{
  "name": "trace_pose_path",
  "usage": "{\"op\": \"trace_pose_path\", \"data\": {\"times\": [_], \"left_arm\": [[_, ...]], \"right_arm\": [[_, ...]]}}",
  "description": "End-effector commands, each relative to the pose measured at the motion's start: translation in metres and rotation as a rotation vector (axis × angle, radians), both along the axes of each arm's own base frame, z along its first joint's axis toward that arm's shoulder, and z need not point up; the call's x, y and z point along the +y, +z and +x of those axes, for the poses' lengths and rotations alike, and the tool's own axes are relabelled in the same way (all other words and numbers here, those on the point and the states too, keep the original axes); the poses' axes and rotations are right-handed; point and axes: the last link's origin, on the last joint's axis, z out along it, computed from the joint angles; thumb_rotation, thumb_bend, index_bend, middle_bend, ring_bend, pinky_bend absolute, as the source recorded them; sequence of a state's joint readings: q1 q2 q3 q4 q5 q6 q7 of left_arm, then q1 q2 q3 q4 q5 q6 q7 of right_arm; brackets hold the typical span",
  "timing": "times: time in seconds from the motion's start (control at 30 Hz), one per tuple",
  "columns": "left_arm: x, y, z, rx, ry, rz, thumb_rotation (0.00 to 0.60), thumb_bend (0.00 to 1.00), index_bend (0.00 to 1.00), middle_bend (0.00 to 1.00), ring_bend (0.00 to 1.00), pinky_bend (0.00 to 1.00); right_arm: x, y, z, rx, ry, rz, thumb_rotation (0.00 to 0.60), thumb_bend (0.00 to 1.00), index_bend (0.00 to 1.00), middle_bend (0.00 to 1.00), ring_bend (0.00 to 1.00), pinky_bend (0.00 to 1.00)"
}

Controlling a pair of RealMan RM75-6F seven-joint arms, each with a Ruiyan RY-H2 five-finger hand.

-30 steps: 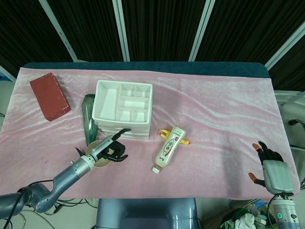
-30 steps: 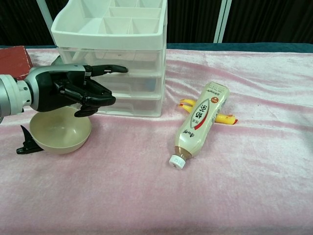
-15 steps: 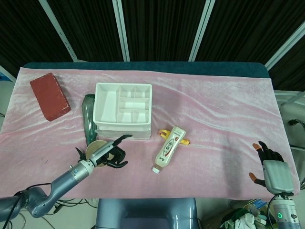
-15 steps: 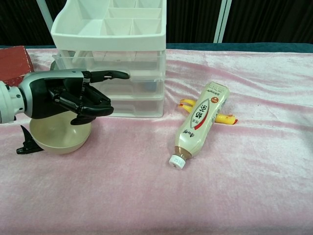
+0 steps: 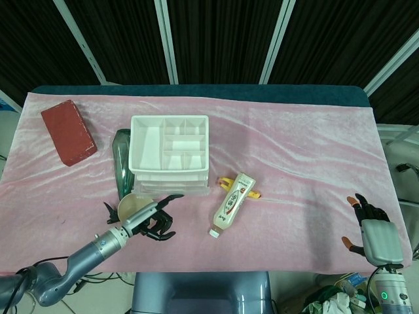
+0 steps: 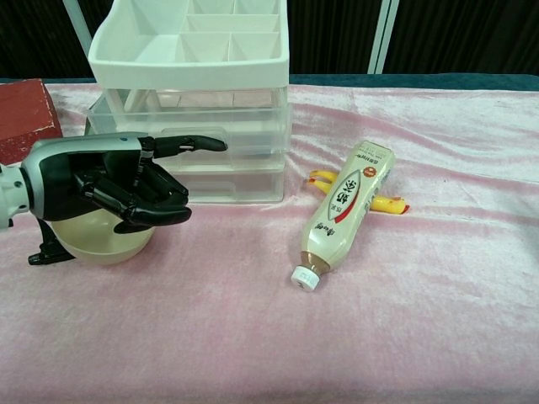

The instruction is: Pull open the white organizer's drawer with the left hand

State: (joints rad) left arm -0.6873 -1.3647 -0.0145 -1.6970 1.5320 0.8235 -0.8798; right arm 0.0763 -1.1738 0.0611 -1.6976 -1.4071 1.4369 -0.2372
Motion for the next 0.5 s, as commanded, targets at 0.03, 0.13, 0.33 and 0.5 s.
{"op": "trace_pose_path", "data": {"times": [0.03, 0.13, 0.33, 0.5], "left_arm": [[-0.004, 0.000, 0.000, 0.005, -0.012, -0.006, 0.600, 0.35, 0.07, 0.78, 0.79, 0.84], [-0.010, 0.000, 0.000, 0.005, -0.024, -0.009, 0.600, 0.35, 0.07, 0.78, 0.79, 0.84], [-0.021, 0.002, -0.002, 0.009, -0.046, -0.019, 0.600, 0.35, 0.07, 0.78, 0.79, 0.84], [-0.027, 0.003, -0.003, 0.010, -0.067, -0.026, 0.600, 0.35, 0.07, 0.78, 0.79, 0.84]], "right_arm": [[0.000, 0.000, 0.000, 0.000, 0.000, 0.000, 0.600, 0.10, 0.16, 0.08, 0.19, 0.21], [0.000, 0.000, 0.000, 0.000, 0.000, 0.000, 0.600, 0.10, 0.16, 0.08, 0.19, 0.21], [0.000, 0.000, 0.000, 0.000, 0.000, 0.000, 0.600, 0.10, 0.16, 0.08, 0.19, 0.21], [0.000, 0.000, 0.000, 0.000, 0.000, 0.000, 0.600, 0.10, 0.16, 0.08, 0.19, 0.21]]}}
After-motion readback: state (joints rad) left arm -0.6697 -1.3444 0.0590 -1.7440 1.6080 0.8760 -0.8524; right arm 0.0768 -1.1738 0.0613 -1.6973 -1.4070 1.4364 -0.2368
